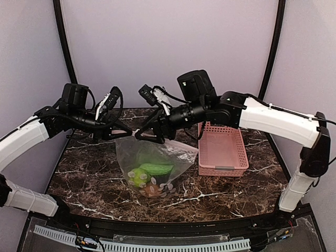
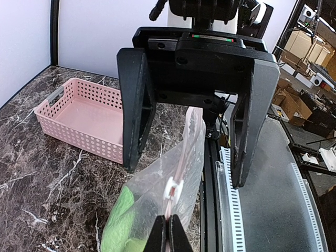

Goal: Place the food in the zip-top bag and seal the zipper
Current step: Zip the zipper on the zipper food storage bag.

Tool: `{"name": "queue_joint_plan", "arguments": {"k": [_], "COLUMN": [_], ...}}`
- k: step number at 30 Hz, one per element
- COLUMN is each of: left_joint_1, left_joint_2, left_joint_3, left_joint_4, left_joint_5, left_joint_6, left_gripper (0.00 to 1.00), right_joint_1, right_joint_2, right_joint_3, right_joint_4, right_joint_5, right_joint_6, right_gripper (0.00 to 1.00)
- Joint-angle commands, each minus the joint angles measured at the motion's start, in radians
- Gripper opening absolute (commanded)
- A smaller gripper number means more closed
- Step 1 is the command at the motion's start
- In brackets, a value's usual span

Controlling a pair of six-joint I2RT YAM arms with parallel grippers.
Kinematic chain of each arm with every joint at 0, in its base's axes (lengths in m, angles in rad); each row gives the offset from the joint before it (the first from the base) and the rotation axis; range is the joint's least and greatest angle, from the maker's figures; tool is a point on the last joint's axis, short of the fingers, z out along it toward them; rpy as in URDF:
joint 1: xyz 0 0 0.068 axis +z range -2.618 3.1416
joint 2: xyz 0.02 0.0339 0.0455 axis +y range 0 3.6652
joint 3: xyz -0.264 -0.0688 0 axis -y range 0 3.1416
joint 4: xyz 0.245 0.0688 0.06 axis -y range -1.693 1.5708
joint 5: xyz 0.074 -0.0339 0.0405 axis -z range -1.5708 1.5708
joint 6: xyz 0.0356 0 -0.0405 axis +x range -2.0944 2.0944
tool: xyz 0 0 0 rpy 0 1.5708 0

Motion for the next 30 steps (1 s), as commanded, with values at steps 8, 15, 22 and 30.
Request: {"name": "queue_joint_plan", "arguments": {"k": [8, 15, 22, 30], "left_joint_1": [0.004, 0.004, 0.004, 0.004], "left_joint_2": [-0.019, -0.023, -0.028, -0.036], "left_joint_3": [-0.018, -0.02, -0.019, -0.025], "left_joint_4": [0.015, 0.015, 0.012, 0.016], "left_joint_5": [0.026, 0.014, -0.003, -0.046], "left_joint_6": [-0.004, -0.003, 0.002, 0.005], "left_gripper": [0.01, 0.01, 0.01, 0.01], "right_joint_1": [0.0, 0.002, 0.0, 0.0], "right_joint_2": [0.075, 0.084, 0.078, 0.044], "right_joint_3": [0.076, 0.08, 0.073, 0.039], "right_joint_4": [0.038, 0.044, 0.044, 0.052], "right_joint_5": [0.0, -0.003, -0.003, 0.002], "right_joint_6": [0.033, 0.044, 0.054, 0.063], "right_gripper": [0.64, 0.48, 0.32, 0.27]}}
